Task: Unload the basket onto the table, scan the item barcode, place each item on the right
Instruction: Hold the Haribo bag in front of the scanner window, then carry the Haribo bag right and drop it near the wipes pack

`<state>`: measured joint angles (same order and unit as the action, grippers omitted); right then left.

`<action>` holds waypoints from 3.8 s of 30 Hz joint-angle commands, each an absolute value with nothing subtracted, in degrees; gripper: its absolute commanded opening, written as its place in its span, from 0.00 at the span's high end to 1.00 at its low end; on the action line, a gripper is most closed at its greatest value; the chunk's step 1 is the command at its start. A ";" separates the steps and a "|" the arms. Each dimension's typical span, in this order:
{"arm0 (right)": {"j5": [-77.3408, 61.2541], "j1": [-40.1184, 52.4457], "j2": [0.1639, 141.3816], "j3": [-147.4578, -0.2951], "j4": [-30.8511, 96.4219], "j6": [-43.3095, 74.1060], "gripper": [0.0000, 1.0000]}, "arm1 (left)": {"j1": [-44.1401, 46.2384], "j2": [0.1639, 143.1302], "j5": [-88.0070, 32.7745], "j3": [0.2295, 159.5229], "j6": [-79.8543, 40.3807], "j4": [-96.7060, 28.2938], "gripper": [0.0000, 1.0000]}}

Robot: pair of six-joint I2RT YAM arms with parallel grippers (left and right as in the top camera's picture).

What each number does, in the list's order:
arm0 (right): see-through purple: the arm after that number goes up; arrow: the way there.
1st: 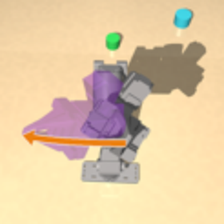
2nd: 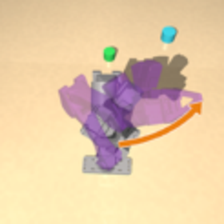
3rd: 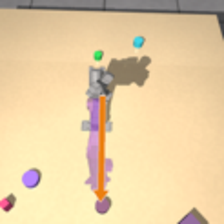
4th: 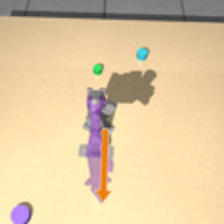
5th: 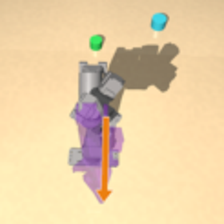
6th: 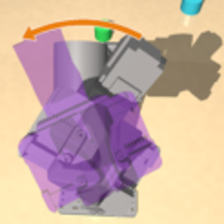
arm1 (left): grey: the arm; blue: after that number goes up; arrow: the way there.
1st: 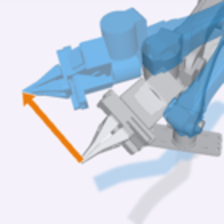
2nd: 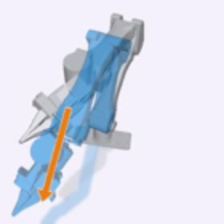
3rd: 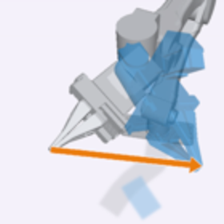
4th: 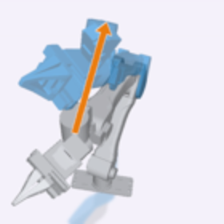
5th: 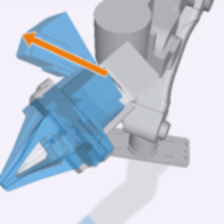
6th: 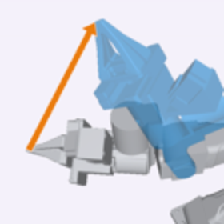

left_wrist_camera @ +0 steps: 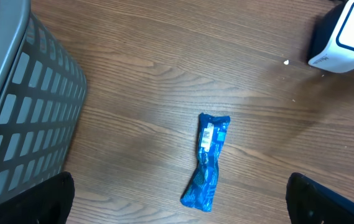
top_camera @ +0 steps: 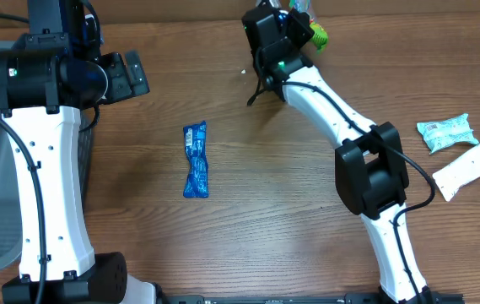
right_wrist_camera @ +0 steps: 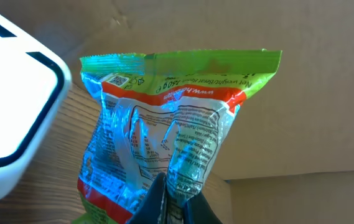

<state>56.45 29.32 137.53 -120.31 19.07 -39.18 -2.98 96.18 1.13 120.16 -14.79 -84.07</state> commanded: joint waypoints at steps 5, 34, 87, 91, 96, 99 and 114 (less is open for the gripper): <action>63.37 32.21 136.64 -120.07 18.31 -34.00 0.96 | -2.59 96.01 1.50 121.21 -14.13 -83.96 0.00; 68.99 32.14 141.38 -119.94 16.75 -32.58 0.96 | -2.59 96.01 1.50 121.23 -14.13 -83.96 0.00; 71.16 42.19 132.64 -119.96 18.20 -29.61 0.97 | -2.59 96.01 1.50 121.21 -14.13 -83.96 0.00; 56.77 43.44 125.78 -119.96 35.24 -17.52 0.97 | -2.61 96.01 1.50 121.21 -14.13 -83.96 0.00; 34.63 41.43 117.54 -119.96 50.30 -1.45 0.96 | -2.59 96.01 1.50 121.23 -14.13 -83.96 0.00; 21.74 38.39 113.47 -119.96 56.18 4.93 0.96 | -2.59 96.01 1.50 121.21 -14.13 -83.96 0.00; -17.32 9.80 109.93 -119.94 78.02 12.58 0.96 | -2.59 96.01 1.50 121.21 -14.13 -83.96 0.00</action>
<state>-10.76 13.47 110.13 -119.00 76.99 11.33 -3.01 96.18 1.13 120.16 -14.79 -84.07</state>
